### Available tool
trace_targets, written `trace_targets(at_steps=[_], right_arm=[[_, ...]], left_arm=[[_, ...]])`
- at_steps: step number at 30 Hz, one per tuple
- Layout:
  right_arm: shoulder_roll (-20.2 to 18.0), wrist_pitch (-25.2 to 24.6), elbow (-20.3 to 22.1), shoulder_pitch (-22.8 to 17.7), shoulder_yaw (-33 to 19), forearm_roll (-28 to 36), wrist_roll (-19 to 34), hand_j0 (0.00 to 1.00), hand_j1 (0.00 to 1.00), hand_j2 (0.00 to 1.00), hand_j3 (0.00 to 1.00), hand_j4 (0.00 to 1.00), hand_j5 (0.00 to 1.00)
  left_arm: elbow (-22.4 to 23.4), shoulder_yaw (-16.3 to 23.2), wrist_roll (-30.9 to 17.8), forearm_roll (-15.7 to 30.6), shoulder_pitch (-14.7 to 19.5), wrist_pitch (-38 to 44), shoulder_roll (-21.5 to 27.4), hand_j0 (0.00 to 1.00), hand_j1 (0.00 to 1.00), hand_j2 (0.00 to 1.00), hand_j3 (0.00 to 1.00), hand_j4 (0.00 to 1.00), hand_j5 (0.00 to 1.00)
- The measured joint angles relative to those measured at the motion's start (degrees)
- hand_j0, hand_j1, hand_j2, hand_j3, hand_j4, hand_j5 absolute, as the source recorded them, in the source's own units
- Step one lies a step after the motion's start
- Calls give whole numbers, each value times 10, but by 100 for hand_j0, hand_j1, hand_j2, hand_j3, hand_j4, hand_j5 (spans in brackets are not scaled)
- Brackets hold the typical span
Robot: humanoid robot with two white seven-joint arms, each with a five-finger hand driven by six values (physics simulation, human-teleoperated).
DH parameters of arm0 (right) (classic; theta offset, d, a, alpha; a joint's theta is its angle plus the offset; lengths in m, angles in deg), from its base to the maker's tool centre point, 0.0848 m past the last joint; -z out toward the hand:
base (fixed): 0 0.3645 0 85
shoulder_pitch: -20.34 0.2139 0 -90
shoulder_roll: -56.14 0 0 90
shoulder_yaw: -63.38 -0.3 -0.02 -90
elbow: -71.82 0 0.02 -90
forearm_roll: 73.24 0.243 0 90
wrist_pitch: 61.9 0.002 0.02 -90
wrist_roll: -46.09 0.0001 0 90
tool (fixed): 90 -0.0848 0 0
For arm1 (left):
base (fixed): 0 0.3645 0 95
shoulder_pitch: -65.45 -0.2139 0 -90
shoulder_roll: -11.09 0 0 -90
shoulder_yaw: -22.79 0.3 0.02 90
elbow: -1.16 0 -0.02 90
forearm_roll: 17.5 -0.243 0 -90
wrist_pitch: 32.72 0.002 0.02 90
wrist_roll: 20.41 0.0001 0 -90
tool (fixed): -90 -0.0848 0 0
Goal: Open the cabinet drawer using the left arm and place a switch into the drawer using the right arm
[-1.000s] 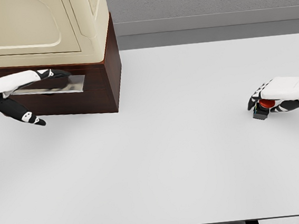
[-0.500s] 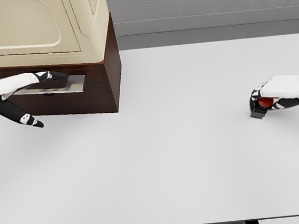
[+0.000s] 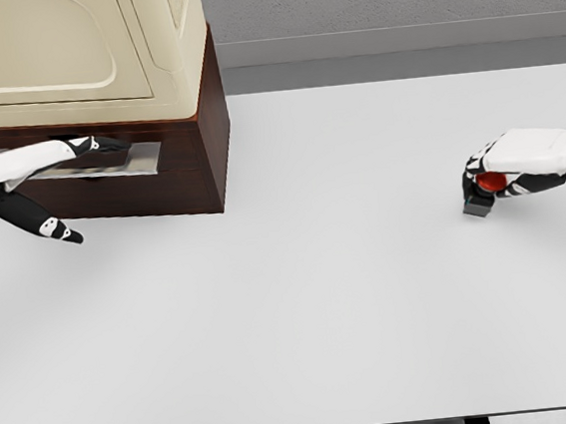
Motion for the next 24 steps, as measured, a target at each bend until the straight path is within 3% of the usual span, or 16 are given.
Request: trace_targets(at_steps=[24], right_arm=[[67, 0, 11, 30, 2, 4, 0, 51, 51, 51, 51, 51, 51]], left_arm=[[-8, -29, 3, -1, -39, 1, -3, 100, 100, 100, 100, 100, 100]])
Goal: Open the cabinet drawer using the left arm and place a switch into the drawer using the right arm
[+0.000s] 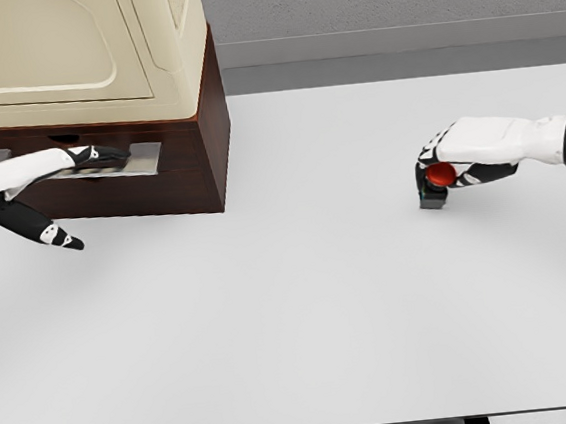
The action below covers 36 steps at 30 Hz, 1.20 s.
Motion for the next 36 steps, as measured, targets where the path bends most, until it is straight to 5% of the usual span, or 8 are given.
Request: trace_targets(at_steps=[36], right_arm=[[83, 0, 60, 63, 24, 12, 0, 51, 51, 51, 51, 51, 51]], left_arm=[[-11, -24, 13, 31, -44, -3, 6, 100, 100, 100, 100, 100, 100]])
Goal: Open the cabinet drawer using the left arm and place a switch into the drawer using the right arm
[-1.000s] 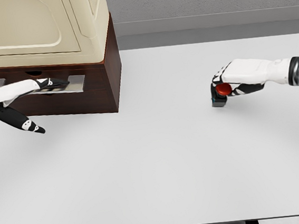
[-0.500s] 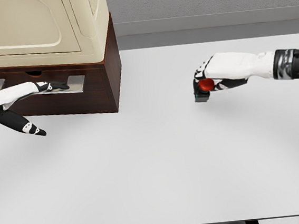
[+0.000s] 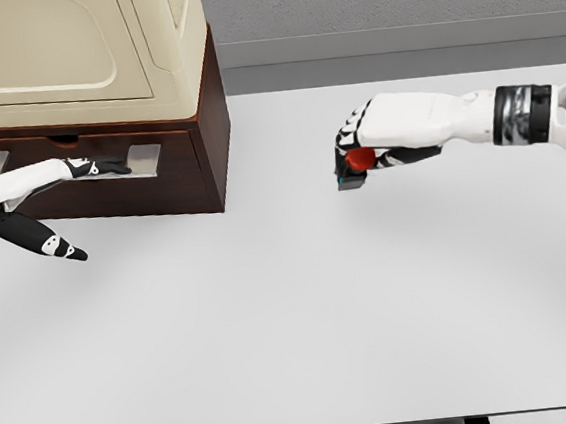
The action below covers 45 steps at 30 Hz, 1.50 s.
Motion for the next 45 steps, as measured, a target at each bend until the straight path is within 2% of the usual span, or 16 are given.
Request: trace_targets(at_steps=[17, 28, 31, 37, 42, 45], right_arm=[[56, 0, 0, 39, 34, 3, 0, 50, 50, 50, 50, 50, 50], [61, 0, 5, 65, 47, 17, 0, 50, 50, 50, 50, 50, 50], [61, 0, 14, 73, 51, 20, 0, 50, 50, 50, 50, 50, 50], [61, -18, 39, 85, 61, 21, 0, 49, 49, 49, 49, 49, 49], [62, -38, 53, 96, 67, 20, 0, 49, 49, 49, 49, 49, 49], [71, -51, 58, 111, 77, 20, 0, 49, 49, 49, 49, 49, 49]], left_arm=[[-6, 5, -7, 53, -7, 1, 24, 100, 100, 100, 100, 100, 100], [-9, 11, -21, 95, -6, 0, 46, 100, 100, 100, 100, 100, 100], [-4, 9, -17, 67, -6, 1, 53, 100, 100, 100, 100, 100, 100], [-1, 7, -14, 59, -8, 2, 58, 100, 100, 100, 100, 100, 100], [-1, 3, -11, 64, -13, 1, 59, 100, 100, 100, 100, 100, 100], [-1, 1, -9, 85, -20, 1, 65, 100, 100, 100, 100, 100, 100]])
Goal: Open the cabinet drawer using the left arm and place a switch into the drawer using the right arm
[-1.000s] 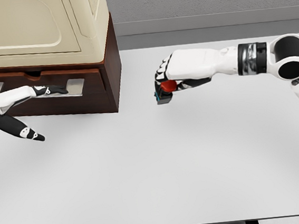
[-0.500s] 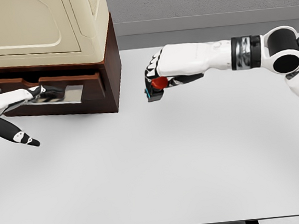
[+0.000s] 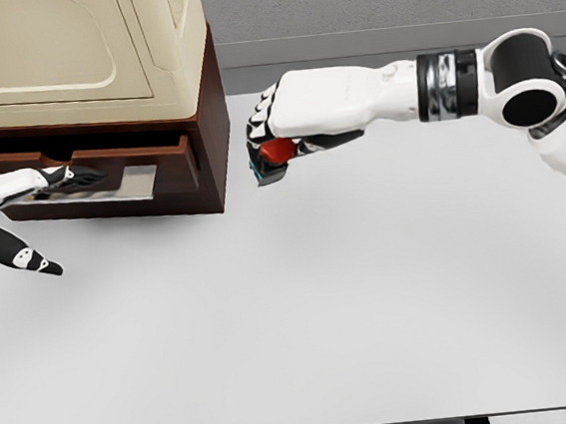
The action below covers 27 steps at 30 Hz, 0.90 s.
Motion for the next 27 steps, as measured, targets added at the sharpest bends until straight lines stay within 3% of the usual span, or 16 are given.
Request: trace_targets(at_steps=[6, 27], right_arm=[[14, -22, 3, 17, 14, 0, 0, 49, 49, 49, 49, 49, 49], [20, -47, 15, 55, 23, 0, 0, 49, 49, 49, 49, 49, 49]], left_arm=[[2, -5, 3, 42, -13, 2, 6, 100, 100, 100, 100, 100, 100], [8, -7, 9, 91, -25, 2, 8, 100, 100, 100, 100, 100, 100]])
